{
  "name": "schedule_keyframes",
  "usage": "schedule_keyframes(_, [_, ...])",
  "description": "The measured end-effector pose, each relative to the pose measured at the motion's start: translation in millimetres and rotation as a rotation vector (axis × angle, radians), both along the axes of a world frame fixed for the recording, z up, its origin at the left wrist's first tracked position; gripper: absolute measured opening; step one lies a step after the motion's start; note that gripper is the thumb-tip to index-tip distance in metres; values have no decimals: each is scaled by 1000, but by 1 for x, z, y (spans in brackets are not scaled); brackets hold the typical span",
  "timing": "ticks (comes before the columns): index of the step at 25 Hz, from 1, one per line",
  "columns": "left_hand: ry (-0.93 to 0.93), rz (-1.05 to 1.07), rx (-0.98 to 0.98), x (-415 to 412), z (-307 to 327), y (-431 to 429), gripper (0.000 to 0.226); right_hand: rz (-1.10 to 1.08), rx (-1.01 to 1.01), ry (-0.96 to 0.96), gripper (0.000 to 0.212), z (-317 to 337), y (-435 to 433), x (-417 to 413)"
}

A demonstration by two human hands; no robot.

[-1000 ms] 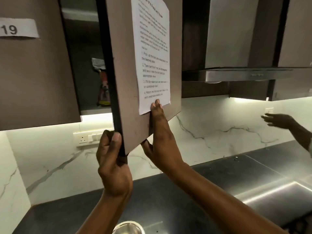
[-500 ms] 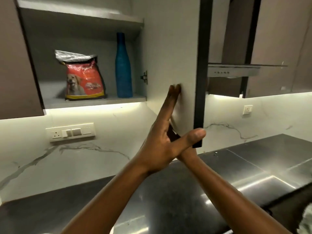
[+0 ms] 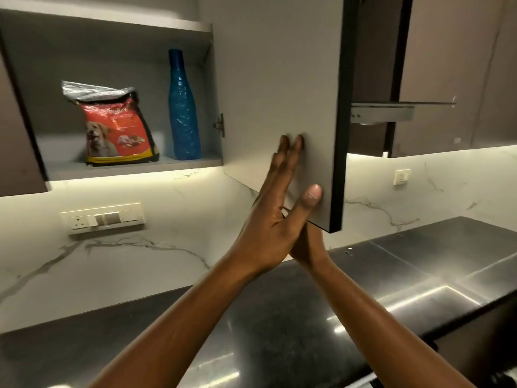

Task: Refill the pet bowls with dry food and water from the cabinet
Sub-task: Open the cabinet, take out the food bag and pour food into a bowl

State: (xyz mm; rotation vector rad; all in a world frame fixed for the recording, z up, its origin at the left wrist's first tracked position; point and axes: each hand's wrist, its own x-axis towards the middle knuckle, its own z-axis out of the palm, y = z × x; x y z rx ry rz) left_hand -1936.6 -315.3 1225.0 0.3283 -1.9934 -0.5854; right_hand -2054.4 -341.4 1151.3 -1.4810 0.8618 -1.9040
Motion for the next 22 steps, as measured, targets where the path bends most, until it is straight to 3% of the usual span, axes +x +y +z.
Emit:
schedule_keyframes(1, [-8,13,4,8,2,-3,71,-53,1,-13,47,-9,-6,2])
schedule_keyframes(2, [-7,26,10,16,2,-6,69,-145,20,2,55,-17,-15,2])
schedule_keyframes(4, [30,84,48,38,0,-17,62,-275,101,-23,92,-20,-29,19])
schedule_keyframes(5, [49,120,76,53,-1,-26,58,-296,114,13,95,-25,-38,29])
schedule_keyframes(9, [152,347,150,126,-12,-74,59,-278,171,249,63,-27,-70,81])
schedule_keyframes(16, [317,550,260,258,-11,-153,46,-238,42,467,72,39,-147,163])
schedule_keyframes(22, [239,590,230,317,5,-202,48,-163,20,504,89,115,-204,214])
